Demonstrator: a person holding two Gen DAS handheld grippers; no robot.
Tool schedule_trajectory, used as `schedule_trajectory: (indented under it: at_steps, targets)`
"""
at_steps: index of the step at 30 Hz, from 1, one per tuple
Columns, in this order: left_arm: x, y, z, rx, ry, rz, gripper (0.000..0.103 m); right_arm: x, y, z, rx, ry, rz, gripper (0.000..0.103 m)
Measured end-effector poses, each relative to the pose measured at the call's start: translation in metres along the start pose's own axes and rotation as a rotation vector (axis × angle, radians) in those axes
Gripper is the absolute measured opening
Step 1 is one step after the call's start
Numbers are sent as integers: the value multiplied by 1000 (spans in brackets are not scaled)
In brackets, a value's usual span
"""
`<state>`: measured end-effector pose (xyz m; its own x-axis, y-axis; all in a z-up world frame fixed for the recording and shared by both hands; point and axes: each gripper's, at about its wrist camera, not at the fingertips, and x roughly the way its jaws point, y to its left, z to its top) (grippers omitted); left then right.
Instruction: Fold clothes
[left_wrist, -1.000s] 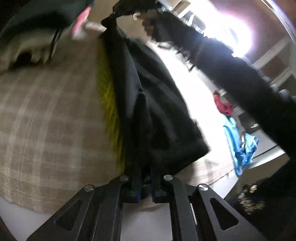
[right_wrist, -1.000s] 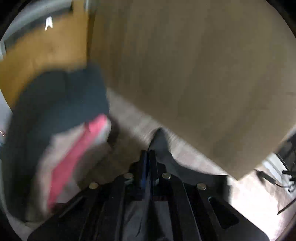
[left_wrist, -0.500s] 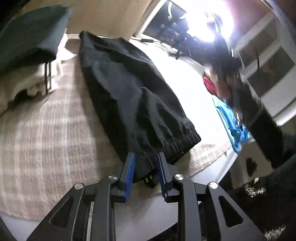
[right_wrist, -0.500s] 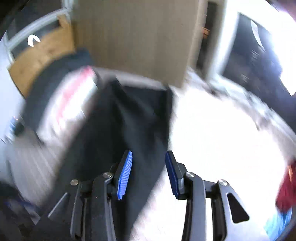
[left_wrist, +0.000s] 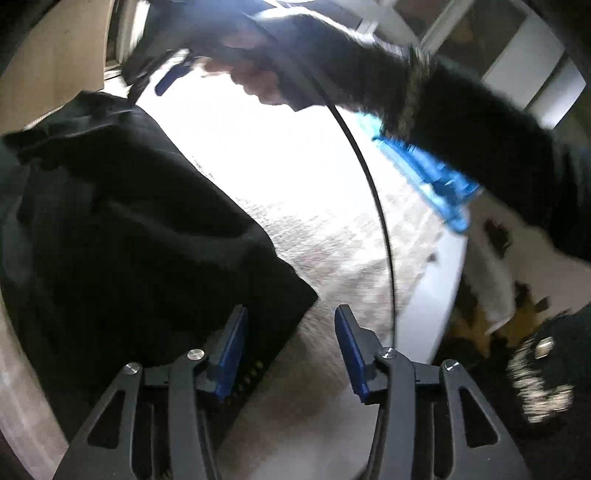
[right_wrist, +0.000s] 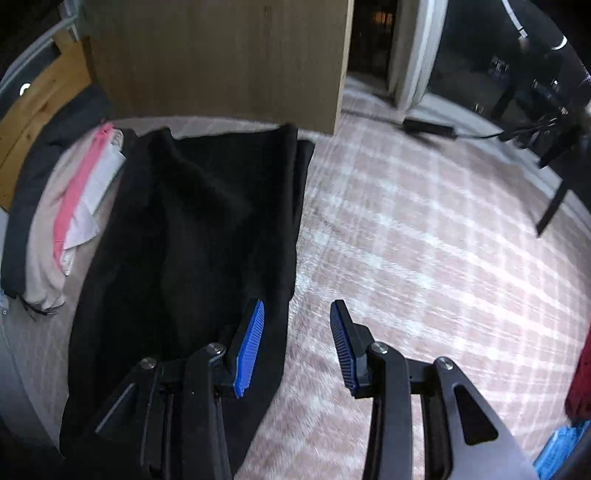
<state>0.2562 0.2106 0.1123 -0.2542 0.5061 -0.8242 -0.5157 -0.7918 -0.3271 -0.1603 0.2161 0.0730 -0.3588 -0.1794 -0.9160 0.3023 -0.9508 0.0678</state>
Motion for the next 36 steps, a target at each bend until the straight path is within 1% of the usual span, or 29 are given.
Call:
schedule_trajectory:
  at_steps: [1,3,4,5,6,8,9,11,12,13,15,16,18,19,21,22,23,25,26,28,29,30,31,32,33,36]
  targets:
    - [5,1,1,-4,7,3,47,5,3,1,-16,3,6,37]
    - [14,7,3,-41,24,-40,45,10,6,-1,-38,12,17,37]
    - [19,7,3,-58,29,-73,46,10,5,-2,-46,18,20,37]
    - [20,5,2,-47,23,-81,50,9,2,-3,-52,24,21,37]
    - [20,1,1,-33,22,-77,50,5,-1,-3,-55,18,26,37]
    - [21,-5,-1,-21,31,-54,50,-6,-14,4,-34,-29,65,37]
    - [20,-5,-1,-36,32,-42,50,-8,-21,12,-9,-53,95,37]
    - [16,-4,-1,-90,28,-22,50,0,-26,36,32,-74,150,37]
    - [9,-2,-1,-123,15,-17,50,5,-28,49,50,-81,175,37]
    - [0,-2,-1,-139,-3,-10,50,12,-27,61,54,-87,180,37]
    - [-17,-1,-3,-146,-50,32,50,28,-21,83,31,-90,141,37]
    - [-20,0,-5,-158,-64,36,50,38,-19,91,26,-80,131,37]
    - [-17,7,-7,-196,-60,30,51,53,-15,103,18,-56,110,37]
    - [-12,10,-8,-208,-47,35,51,56,-13,103,0,-50,85,35]
    - [3,11,-12,-218,-9,43,50,61,-8,105,-37,-38,36,13]
    - [8,10,-14,-213,-7,56,51,64,-6,106,-56,-33,11,5]
    - [7,7,-14,-203,-17,76,51,66,-4,107,-74,-27,-14,5]
    - [2,1,-15,-212,-9,93,51,66,-7,108,-77,-15,-106,6]
    - [-4,-1,-17,-220,-12,98,51,61,-11,108,-64,-13,-100,7]
    - [-32,0,-26,-244,-50,126,52,46,-20,106,-22,-18,20,8]
    - [-46,4,-32,-267,-69,145,53,32,-21,100,-12,-39,69,9]
    - [-58,13,-40,-307,-84,163,53,13,-20,90,-12,-78,106,11]
    - [-70,21,-47,-347,-99,182,53,-5,-19,80,-13,-116,144,15]
    - [-81,30,-54,-387,-114,200,52,-24,-18,69,-14,-154,182,16]
    - [-91,37,-61,-422,-127,217,52,-40,-13,55,-36,-174,217,16]
    - [-106,54,-82,-497,-134,303,52,-71,21,-14,-182,-128,294,16]
